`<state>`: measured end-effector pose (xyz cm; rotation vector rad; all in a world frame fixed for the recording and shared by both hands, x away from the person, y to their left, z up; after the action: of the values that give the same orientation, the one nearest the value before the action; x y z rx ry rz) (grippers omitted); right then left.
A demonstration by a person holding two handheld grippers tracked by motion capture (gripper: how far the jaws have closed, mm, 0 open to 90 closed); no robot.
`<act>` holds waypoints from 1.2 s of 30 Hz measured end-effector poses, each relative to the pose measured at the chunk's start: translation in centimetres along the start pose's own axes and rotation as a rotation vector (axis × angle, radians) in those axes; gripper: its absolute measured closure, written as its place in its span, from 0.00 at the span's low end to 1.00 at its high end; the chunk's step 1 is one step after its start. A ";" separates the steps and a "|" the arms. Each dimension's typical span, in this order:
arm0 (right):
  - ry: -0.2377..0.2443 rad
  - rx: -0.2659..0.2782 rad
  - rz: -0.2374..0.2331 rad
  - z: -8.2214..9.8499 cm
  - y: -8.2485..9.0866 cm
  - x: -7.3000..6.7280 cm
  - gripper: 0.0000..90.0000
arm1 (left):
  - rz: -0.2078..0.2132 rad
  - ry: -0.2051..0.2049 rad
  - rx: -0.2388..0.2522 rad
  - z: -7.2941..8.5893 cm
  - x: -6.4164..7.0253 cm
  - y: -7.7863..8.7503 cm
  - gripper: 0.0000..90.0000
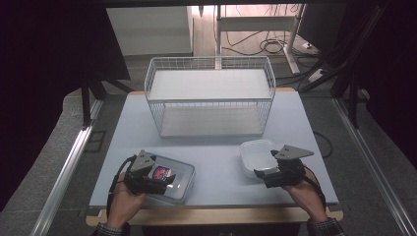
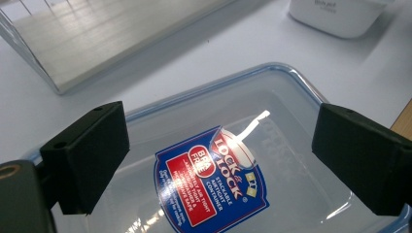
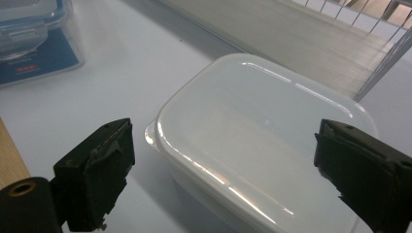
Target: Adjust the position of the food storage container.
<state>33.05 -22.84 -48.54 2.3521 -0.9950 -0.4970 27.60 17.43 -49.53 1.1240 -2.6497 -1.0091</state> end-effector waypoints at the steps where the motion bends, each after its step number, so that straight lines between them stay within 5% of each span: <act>1: -0.016 0.004 -0.004 0.0 -0.1 0.0 0.05 | 0.002 0.002 0.010 0.0 0.0 0.0 0.06; 6: -0.089 -0.011 -0.014 0.2 -0.1 0.3 0.01 | 0.013 0.001 0.071 -0.2 0.2 0.0 0.04; 11: -0.083 -0.020 -0.043 0.4 -0.2 0.4 0.00 | 0.021 -0.005 0.100 -0.2 0.4 -0.1 0.04; 17: -0.087 -0.031 -0.024 0.3 -0.2 0.4 0.06 | 0.009 -0.027 0.089 -0.3 0.4 0.0 0.04; 27: -0.081 -0.030 -0.016 -0.6 -0.1 -0.1 0.37 | -0.034 -0.022 0.091 -0.3 0.3 0.2 0.04; 30: -0.073 -0.049 -0.030 -1.2 -0.4 -0.6 0.55 | -0.049 -0.016 0.093 -0.3 0.1 0.3 0.04; 36: 0.033 -0.087 -0.023 -2.1 -1.3 -1.7 0.82 | -0.067 -0.014 0.083 -0.2 0.0 0.2 0.04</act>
<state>33.72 -20.18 -47.44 2.2895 -0.9144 -0.4986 27.51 17.39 -49.21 1.2339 -2.7052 -0.9282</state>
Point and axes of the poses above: each handheld gripper's, and its own axes: y roughly backward along the jaws, z roughly out of its underside, x roughly to its right, the point moved 3 cm from there along -y, roughly forward along the jaws, and after that the axes turned 13 degrees about -y, right-handed, at the moved point
